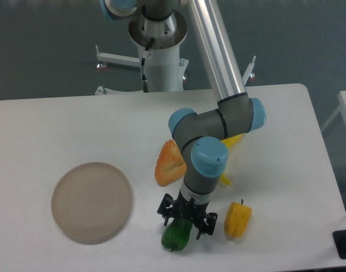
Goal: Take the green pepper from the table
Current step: 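Lower the gripper onto the green bell pepper and close on it, then lift the held green pepper up and away from the table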
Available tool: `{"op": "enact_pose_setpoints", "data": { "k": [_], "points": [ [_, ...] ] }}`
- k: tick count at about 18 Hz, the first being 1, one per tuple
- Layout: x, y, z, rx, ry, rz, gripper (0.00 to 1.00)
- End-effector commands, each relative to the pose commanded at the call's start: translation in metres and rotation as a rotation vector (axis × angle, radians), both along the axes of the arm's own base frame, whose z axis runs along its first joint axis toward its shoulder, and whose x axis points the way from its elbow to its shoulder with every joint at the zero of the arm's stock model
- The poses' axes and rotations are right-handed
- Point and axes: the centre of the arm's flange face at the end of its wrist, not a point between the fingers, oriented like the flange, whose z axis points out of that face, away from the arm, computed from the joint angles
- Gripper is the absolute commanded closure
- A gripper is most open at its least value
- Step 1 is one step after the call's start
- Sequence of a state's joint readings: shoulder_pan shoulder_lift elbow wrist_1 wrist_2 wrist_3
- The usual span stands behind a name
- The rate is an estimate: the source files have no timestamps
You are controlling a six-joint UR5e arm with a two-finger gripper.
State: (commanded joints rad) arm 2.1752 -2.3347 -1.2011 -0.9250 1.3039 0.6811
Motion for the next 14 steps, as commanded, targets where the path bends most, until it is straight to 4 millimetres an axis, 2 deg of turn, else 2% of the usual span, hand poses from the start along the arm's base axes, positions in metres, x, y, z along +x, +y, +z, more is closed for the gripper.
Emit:
{"op": "enact_pose_setpoints", "data": {
  "k": [1,3,7,11,14],
  "points": [
    [0.000,0.000,0.000,0.000,0.000,0.000,0.68],
    [0.000,0.000,0.002,0.002,0.001,0.001,0.72],
    [-0.003,0.001,0.011,0.014,0.013,-0.001,0.72],
    [-0.011,-0.003,0.058,0.055,0.072,0.010,0.72],
    [-0.031,-0.020,0.095,0.072,0.152,-0.021,0.72]
  ]
}}
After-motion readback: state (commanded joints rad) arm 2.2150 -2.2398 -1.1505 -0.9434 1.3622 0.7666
